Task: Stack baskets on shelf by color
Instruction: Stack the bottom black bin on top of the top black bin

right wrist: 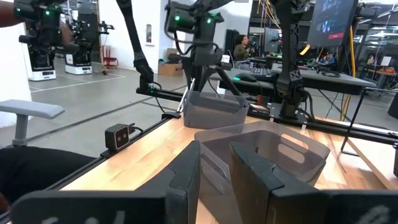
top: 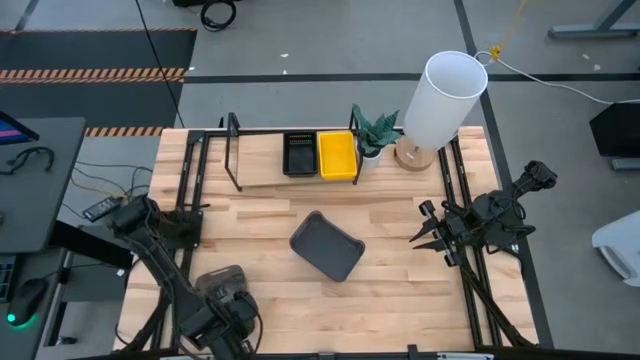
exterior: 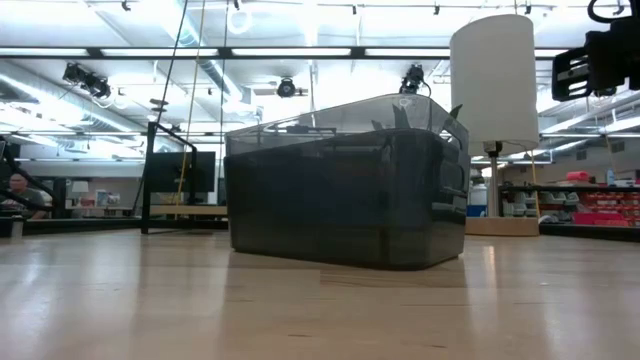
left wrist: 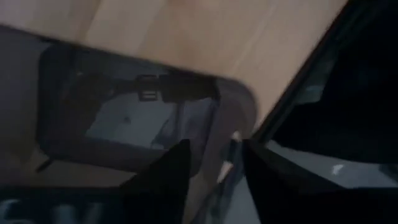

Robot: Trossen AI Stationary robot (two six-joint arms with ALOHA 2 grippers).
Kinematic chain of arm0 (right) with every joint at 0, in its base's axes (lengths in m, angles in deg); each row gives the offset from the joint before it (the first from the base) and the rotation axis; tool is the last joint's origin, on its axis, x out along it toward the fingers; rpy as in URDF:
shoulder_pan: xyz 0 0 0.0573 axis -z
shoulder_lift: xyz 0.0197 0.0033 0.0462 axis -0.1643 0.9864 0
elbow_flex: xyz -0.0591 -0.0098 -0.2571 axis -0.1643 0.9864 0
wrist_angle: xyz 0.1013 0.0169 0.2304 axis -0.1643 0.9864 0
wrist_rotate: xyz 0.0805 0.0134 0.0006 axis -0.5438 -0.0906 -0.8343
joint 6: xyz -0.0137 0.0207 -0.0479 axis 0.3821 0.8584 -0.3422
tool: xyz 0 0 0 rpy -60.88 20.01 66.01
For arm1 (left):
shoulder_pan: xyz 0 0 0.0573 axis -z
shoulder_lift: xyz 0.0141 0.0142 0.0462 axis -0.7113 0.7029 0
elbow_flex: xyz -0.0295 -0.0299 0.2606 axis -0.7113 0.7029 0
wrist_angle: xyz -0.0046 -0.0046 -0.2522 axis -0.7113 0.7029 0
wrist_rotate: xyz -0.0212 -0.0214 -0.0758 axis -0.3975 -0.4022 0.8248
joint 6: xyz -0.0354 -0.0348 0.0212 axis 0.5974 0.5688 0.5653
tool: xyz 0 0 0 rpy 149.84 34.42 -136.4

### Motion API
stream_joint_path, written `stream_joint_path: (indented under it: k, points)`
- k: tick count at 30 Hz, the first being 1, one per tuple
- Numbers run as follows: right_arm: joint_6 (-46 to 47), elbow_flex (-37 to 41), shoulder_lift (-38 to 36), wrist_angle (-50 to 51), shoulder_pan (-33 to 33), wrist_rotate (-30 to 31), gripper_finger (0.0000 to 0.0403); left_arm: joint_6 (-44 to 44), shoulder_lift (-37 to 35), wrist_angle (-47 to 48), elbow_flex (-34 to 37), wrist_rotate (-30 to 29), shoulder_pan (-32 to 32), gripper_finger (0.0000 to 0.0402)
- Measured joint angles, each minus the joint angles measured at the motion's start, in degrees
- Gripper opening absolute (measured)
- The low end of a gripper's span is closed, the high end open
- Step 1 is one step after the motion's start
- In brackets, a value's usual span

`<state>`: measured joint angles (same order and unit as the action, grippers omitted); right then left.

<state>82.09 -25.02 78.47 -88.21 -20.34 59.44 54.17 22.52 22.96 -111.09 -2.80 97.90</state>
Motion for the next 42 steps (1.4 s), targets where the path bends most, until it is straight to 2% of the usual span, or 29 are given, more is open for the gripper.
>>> stream_joint_path:
  k: [6, 12, 19, 34, 37, 42]
  points:
    - [0.0, 0.0, 0.0, 0.0, 0.0, 0.0, 0.0090, -0.1, 4.0, -0.6, 0.0, 2.9, 1.5, 0.0222]
    - [0.0, 0.0, 0.0, 0.0, 0.0, 0.0, 0.0090, -4.4, 6.7, -4.8, 0.0, 5.7, 1.7, 0.0237]
    - [0.0, 0.0, 0.0, 0.0, 0.0, 0.0, 0.0090, -5.1, 6.1, 0.5, 0.1, 7.6, 0.7, 0.0217]
    - [0.0, 0.0, 0.0, 0.0, 0.0, 0.0, 0.0090, -3.8, 4.9, 1.8, -0.1, 14.9, -0.7, 0.0143]
    - [0.0, 0.0, 0.0, 0.0, 0.0, 0.0, 0.0090, -1.8, 3.5, 2.0, -1.5, 14.1, -1.0, 0.0133]
    - [0.0, 0.0, 0.0, 0.0, 0.0, 0.0, 0.0090, 4.6, 3.0, -0.1, -4.3, 8.8, -0.3, 0.0127]
